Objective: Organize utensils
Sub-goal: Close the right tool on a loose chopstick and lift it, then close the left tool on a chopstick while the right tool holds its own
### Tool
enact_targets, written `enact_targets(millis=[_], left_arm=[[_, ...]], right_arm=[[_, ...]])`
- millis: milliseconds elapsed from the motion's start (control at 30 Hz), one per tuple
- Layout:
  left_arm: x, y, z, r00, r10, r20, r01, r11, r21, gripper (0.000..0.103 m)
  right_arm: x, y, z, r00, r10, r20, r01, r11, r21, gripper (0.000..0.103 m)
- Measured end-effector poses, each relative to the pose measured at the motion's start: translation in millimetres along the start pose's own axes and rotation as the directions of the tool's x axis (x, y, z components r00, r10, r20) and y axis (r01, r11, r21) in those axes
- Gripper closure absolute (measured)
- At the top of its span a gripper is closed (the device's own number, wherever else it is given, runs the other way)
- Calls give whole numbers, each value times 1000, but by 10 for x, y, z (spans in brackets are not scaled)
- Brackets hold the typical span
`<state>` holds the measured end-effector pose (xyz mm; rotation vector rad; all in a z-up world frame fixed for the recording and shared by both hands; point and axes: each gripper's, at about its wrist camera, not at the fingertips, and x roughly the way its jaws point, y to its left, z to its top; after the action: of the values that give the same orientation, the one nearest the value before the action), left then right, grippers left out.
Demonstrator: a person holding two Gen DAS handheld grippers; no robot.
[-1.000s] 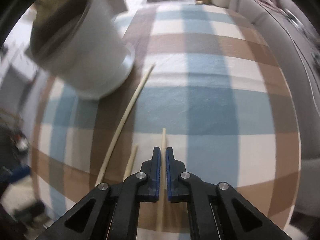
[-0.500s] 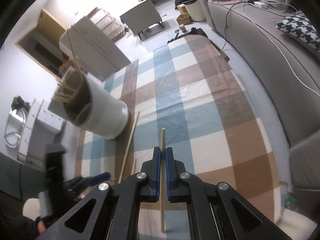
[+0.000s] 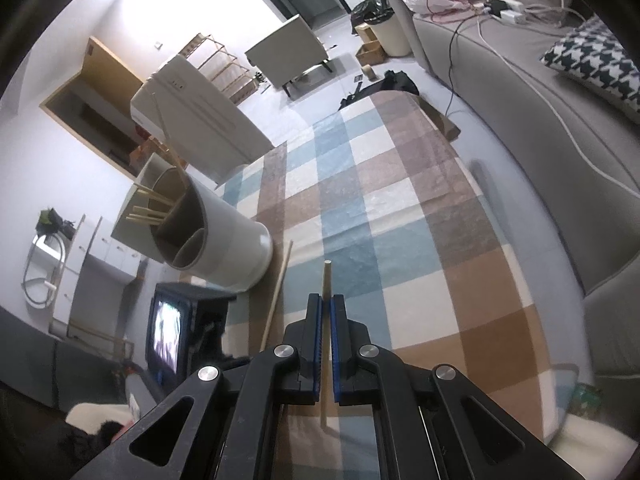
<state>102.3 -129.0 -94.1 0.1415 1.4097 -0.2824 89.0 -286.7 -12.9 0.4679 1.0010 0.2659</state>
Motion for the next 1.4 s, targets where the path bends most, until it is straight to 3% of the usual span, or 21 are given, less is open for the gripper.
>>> enact_targets(millis=[167, 267, 467, 600, 800, 1167, 1267, 1400], left_arm=[[-245, 208, 17, 989, -51, 139, 64, 994, -90, 102], [-580, 308, -73, 962, -47, 269, 77, 992, -100, 102], [-1054, 415, -193, 902, -49, 429, 115, 985, -128, 102], [-1238, 449, -214, 871, -66, 486, 148, 980, -132, 102], [-1374, 519, -260, 850, -84, 520, 167, 979, -116, 103], [-1507, 705, -472, 834, -175, 524, 251, 965, -78, 103], [-1432, 769, -515, 847, -207, 489, 282, 956, -84, 103], [-1180, 816, -466, 896, -193, 399, 255, 961, -106, 103]], right_arm=[[-79, 69, -70, 1000, -27, 11, 27, 999, -44, 100], [-115, 152, -97, 999, -33, 26, 36, 996, -84, 100], [-203, 416, -174, 997, -25, 76, 38, 984, -176, 100], [-240, 624, -262, 995, -15, 103, 40, 969, -243, 103], [-170, 832, -366, 995, -10, 100, 40, 954, -297, 103], [31, 781, -304, 997, -63, 34, 70, 953, -296, 103], [155, 702, -266, 996, -83, -20, 74, 956, -284, 103], [370, 677, -232, 989, -112, -93, 74, 936, -343, 101]])
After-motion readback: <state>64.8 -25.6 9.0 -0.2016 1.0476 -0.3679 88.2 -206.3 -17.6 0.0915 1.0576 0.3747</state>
